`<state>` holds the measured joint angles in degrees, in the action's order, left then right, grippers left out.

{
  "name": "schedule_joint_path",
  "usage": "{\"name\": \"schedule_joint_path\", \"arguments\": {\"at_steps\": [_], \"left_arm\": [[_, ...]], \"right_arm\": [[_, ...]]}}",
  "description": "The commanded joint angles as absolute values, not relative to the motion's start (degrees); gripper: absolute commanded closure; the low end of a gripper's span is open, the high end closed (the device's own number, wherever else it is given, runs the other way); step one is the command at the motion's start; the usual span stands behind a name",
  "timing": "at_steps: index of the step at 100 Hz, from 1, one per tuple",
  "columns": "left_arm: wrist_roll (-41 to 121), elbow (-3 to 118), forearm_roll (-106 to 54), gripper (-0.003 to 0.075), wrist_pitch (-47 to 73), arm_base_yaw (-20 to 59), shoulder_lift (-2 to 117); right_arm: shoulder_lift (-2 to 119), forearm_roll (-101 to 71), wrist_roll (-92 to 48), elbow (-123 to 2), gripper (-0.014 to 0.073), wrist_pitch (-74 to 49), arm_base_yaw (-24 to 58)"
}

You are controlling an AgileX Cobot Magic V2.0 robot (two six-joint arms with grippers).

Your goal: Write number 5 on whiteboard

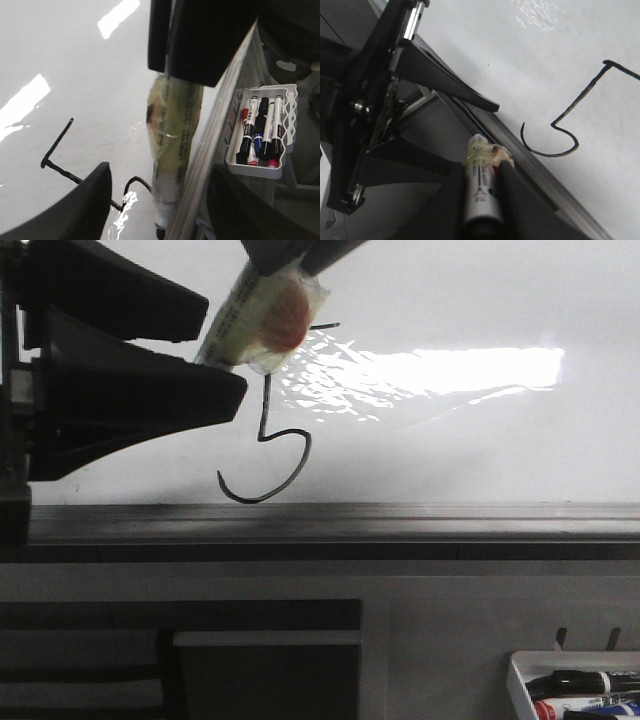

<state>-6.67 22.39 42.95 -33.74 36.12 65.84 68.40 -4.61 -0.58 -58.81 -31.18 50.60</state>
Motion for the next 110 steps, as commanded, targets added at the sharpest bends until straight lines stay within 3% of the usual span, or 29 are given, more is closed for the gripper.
{"name": "schedule_joint_path", "arguments": {"at_steps": [1, 13, 36, 42, 43, 63, 68, 83, 88, 110], "left_arm": [[-6.74, 24.21, 40.96, 0.0362, -37.91, 36.67, 66.26], [-6.74, 24.21, 40.96, 0.0468, -38.81, 36.67, 67.37], [-6.84, 24.21, 41.20, 0.0740, -40.30, 36.67, 67.47], [-6.84, 24.21, 41.20, 0.0741, -40.30, 36.67, 67.47], [-6.84, 24.21, 41.20, 0.0741, -40.30, 36.67, 67.47], [-6.84, 24.21, 41.23, 0.0741, -40.30, 36.67, 67.47], [-7.07, 24.21, 41.23, 0.0741, -40.30, 36.67, 67.47], [-12.23, 24.21, 40.23, 0.0741, -39.50, 36.67, 67.23], [-15.98, 24.21, 38.12, 0.0741, -38.56, 36.67, 67.11], [-23.72, 25.01, 8.09, 0.0741, -25.11, 36.67, 63.63]], "right_arm": [[67.31, -5.55, -1.01, -60.28, 0.0656, -28.39, 50.82], [67.31, -5.58, -1.01, -60.28, 0.0656, -28.55, 50.82], [67.39, -5.81, -1.01, -60.28, 0.0656, -29.16, 50.82], [67.39, -5.81, -1.01, -60.28, 0.0656, -29.29, 50.82], [67.39, -5.81, -1.01, -60.28, 0.0656, -29.29, 46.80], [67.39, -6.02, -1.01, -60.28, 0.0622, -29.40, 46.80], [67.39, -6.02, -1.01, -60.28, 0.0544, -28.97, 46.80], [67.39, -4.87, -1.01, -60.28, 0.0169, -25.00, 46.69], [67.12, -2.93, -1.01, -60.28, 0.0116, -23.80, 46.69], [64.60, 0.00, -1.01, -60.28, 0.0174, -24.91, 46.69]]}}
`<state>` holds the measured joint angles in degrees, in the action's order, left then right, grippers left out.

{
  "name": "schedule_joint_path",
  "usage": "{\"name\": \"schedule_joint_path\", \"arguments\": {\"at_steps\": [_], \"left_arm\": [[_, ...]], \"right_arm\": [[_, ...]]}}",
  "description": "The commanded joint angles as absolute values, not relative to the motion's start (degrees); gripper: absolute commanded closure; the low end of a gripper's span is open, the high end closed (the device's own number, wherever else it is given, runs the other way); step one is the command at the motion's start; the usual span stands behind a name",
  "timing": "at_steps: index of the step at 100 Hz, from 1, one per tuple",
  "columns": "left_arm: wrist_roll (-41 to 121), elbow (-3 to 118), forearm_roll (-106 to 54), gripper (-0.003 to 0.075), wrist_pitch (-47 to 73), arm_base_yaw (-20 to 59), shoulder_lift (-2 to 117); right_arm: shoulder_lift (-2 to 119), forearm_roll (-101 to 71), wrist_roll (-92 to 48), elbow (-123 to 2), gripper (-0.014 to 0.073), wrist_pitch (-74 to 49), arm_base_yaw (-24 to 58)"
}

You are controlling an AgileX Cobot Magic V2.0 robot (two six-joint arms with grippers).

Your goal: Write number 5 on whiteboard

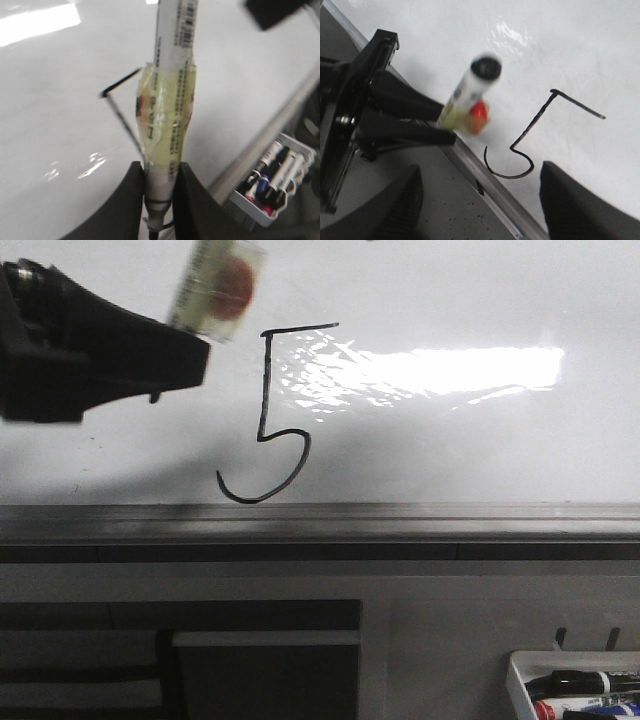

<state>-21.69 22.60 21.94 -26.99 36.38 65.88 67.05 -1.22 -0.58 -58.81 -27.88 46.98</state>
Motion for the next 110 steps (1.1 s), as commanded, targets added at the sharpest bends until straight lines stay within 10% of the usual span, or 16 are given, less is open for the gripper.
{"name": "schedule_joint_path", "arguments": {"at_steps": [1, 24, 78, 110], "left_arm": [[-23.72, 25.25, 7.07, 0.0741, -23.87, 36.52, 63.43], [-23.72, 30.72, -4.52, 0.0741, -4.36, 34.60, 62.99], [-23.72, 31.24, -10.05, 0.0731, -5.52, 34.60, 69.07], [-23.72, 31.24, -10.05, 0.0412, -5.63, 34.60, 66.83]], "right_arm": [[64.61, 0.00, -1.01, -60.28, 0.0179, -25.09, 46.69], [63.88, 0.00, -1.01, -60.28, 0.0196, -27.02, 46.69], [63.88, 0.00, -1.01, -60.28, 0.0196, -28.05, 46.69], [63.88, 0.00, -1.01, -60.28, 0.0196, -28.65, 46.69]]}}
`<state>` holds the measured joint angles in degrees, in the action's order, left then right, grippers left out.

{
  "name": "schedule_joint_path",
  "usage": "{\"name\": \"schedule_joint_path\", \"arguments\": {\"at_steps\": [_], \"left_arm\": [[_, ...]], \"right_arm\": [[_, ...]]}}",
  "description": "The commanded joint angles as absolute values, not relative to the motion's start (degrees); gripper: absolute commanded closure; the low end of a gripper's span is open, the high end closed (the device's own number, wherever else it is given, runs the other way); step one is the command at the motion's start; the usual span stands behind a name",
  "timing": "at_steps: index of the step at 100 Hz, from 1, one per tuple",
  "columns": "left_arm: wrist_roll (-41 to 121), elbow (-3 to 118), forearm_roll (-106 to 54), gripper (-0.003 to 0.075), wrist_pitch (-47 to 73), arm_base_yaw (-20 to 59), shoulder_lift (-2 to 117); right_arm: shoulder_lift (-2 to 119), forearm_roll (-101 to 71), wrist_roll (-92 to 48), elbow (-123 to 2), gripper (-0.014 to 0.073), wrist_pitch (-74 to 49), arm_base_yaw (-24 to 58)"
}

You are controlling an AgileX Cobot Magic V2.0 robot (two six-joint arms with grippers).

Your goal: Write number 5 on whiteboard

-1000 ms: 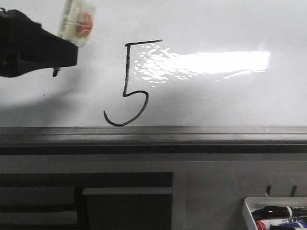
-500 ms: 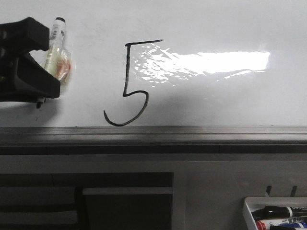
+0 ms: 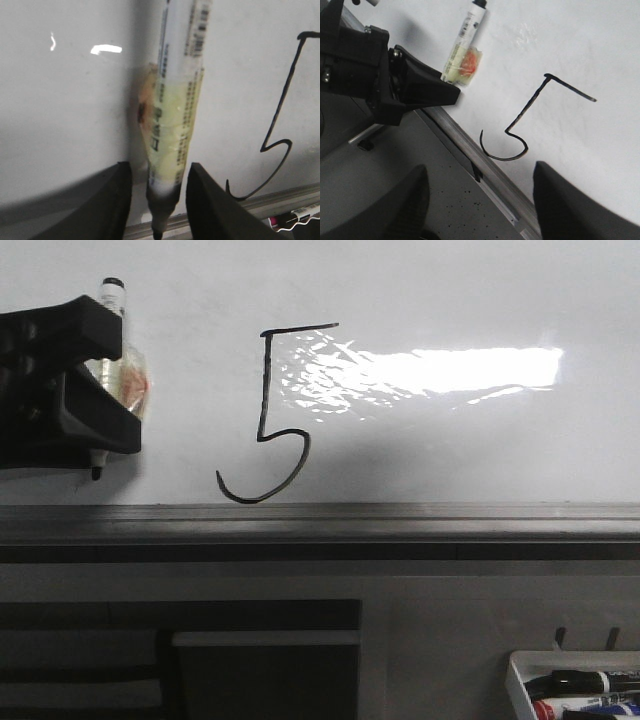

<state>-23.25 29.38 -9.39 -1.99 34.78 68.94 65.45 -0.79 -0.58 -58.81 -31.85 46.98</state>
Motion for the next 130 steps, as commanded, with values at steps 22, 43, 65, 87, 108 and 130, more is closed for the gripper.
{"name": "schedule_joint_path", "arguments": {"at_steps": [22, 43, 65, 87, 108, 130], "left_arm": [[-23.72, 31.24, -8.57, 0.0412, -3.54, 34.60, 59.99], [-23.72, 30.88, -5.55, 0.0535, 0.54, 34.72, 47.98], [-23.45, 28.17, 4.93, 0.0741, -0.58, 34.72, 32.80], [-23.45, 19.37, 12.34, 0.0741, -3.13, 34.72, 21.30], [-23.45, 13.05, 12.50, 0.0741, -4.30, 34.72, 17.10], [-23.45, 12.45, 12.50, 0.0741, -4.19, 34.72, 17.10]], "right_arm": [[63.38, 0.73, -1.01, -60.02, 0.0243, -28.92, 46.69], [57.82, 1.97, 0.00, -54.74, 0.0661, -23.25, 46.69], [45.33, 3.14, 0.00, -42.32, 0.0654, -9.29, 46.69], [29.75, 7.17, -0.32, -26.06, 0.0654, 2.78, 46.69], [18.94, 7.17, -0.58, -16.90, 0.0655, 2.15, 46.69], [15.86, 7.17, -0.58, -13.42, 0.0655, 1.71, 46.69]]}}
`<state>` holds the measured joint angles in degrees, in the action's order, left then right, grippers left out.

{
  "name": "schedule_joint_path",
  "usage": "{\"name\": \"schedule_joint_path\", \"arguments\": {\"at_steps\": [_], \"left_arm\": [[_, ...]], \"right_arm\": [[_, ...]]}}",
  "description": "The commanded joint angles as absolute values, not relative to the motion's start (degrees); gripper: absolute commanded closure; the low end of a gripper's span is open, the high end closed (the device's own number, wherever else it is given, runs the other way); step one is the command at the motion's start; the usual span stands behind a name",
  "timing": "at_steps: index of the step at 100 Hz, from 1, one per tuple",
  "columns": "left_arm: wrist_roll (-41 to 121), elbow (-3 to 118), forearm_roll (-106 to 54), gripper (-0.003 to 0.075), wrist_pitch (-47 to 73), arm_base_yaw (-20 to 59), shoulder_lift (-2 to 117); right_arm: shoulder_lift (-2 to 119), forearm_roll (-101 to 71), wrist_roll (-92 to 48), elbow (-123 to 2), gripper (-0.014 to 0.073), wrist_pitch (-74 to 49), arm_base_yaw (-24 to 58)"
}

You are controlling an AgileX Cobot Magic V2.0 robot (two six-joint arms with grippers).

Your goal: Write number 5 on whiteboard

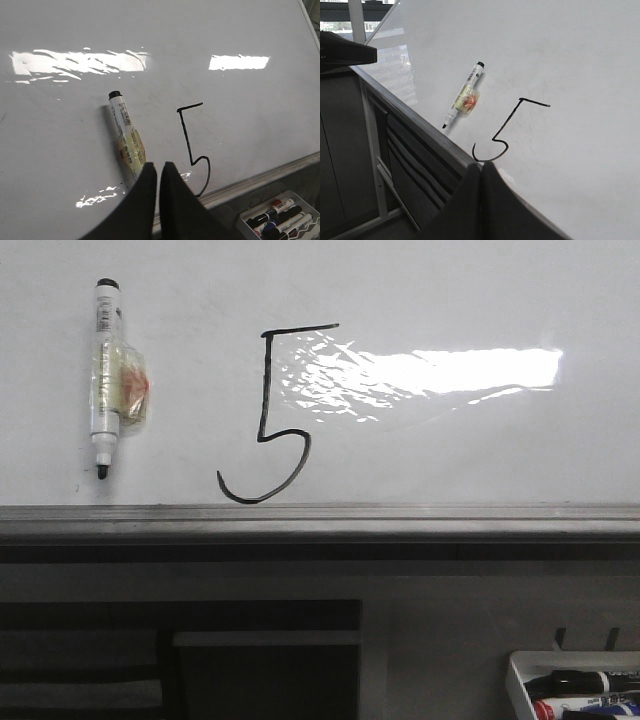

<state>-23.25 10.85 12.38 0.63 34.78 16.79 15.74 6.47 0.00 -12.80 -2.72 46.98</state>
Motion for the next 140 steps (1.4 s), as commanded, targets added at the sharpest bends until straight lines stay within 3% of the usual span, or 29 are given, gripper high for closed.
{"name": "schedule_joint_path", "arguments": {"at_steps": [1, 66, 114, 140], "left_arm": [[-23.45, 12.45, 12.50, 0.0741, -4.19, 34.72, 17.10], [-23.45, 12.36, 12.50, 0.0741, -1.08, 33.89, 16.56], [-23.36, 2.17, 10.43, 0.0741, -1.45, 8.18, 5.87], [-13.03, -1.22, 7.11, 0.0741, 2.91, 1.40, -1.74]], "right_arm": [[15.86, 7.17, -0.58, -13.39, 0.0655, 1.71, 46.69], [15.86, 7.17, -0.58, -12.86, 0.0655, 1.13, 46.69], [15.86, 7.17, -0.58, -12.86, 0.0655, 1.13, 46.69], [15.86, 7.17, -0.58, -12.86, 0.0655, 0.98, 46.69]]}}
